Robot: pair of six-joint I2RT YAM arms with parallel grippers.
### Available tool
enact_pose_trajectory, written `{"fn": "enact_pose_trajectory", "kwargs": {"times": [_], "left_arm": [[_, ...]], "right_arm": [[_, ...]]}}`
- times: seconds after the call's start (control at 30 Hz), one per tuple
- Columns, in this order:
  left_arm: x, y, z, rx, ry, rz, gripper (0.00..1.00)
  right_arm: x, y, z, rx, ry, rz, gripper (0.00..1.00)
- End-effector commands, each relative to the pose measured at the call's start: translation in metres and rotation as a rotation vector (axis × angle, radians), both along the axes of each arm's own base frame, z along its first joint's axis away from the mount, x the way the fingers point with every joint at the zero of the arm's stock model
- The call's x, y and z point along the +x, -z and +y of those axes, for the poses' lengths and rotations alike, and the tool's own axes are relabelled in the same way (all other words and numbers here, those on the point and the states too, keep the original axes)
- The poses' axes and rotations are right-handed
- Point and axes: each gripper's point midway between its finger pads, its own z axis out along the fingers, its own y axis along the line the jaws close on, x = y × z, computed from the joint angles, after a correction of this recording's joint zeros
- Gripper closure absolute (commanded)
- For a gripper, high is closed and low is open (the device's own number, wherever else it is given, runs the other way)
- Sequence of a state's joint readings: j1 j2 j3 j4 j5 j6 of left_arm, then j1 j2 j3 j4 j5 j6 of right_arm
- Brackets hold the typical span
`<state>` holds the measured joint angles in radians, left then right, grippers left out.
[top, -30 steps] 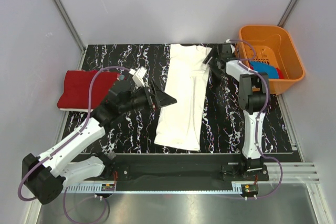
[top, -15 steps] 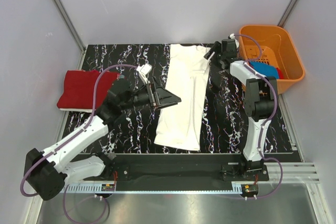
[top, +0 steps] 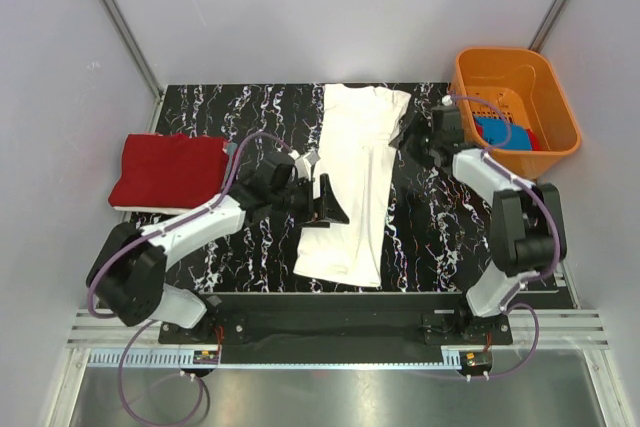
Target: Fold and stack the t-shirts
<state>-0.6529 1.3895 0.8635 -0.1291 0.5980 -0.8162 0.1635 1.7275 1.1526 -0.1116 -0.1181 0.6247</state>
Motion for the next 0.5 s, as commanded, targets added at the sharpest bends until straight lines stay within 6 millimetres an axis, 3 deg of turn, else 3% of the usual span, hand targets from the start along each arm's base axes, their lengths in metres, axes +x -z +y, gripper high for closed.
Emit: {"fn": "enact_pose_trajectory", "kwargs": {"times": [0.0, 0.03, 0.07, 0.13, 0.23, 0.3, 0.33, 0.47], "left_arm": [[0.007, 0.017, 0.003, 0.069, 0.043, -0.047, 0.20], [0.012, 0.022, 0.005, 0.095, 0.024, -0.060, 0.20], [0.014, 0.028, 0.006, 0.115, 0.019, -0.062, 0.20], [0.023, 0.036, 0.010, 0.156, -0.001, -0.104, 0.18], [0.032, 0.046, 0.019, 0.228, -0.013, -0.143, 0.18], [0.034, 0.047, 0.023, 0.257, -0.009, -0.173, 0.23], [0.037, 0.048, 0.026, 0.268, -0.026, -0.189, 0.22], [0.036, 0.051, 0.047, 0.281, -0.125, -0.263, 0.18]], "right_arm": [[-0.046, -0.017, 0.010, 0.037, -0.076, -0.010, 0.21], [-0.056, -0.032, 0.011, 0.051, -0.084, -0.047, 0.21], [-0.071, -0.020, 0.011, 0.057, -0.092, -0.017, 0.21], [-0.089, -0.029, 0.014, 0.073, -0.110, -0.026, 0.21], [-0.107, -0.030, 0.013, 0.065, -0.132, -0.015, 0.21], [-0.117, -0.031, 0.015, 0.077, -0.153, -0.008, 0.20], [-0.122, -0.038, 0.016, 0.090, -0.159, -0.025, 0.20], [-0.147, -0.035, 0.020, 0.133, -0.174, 0.003, 0.20]]}}
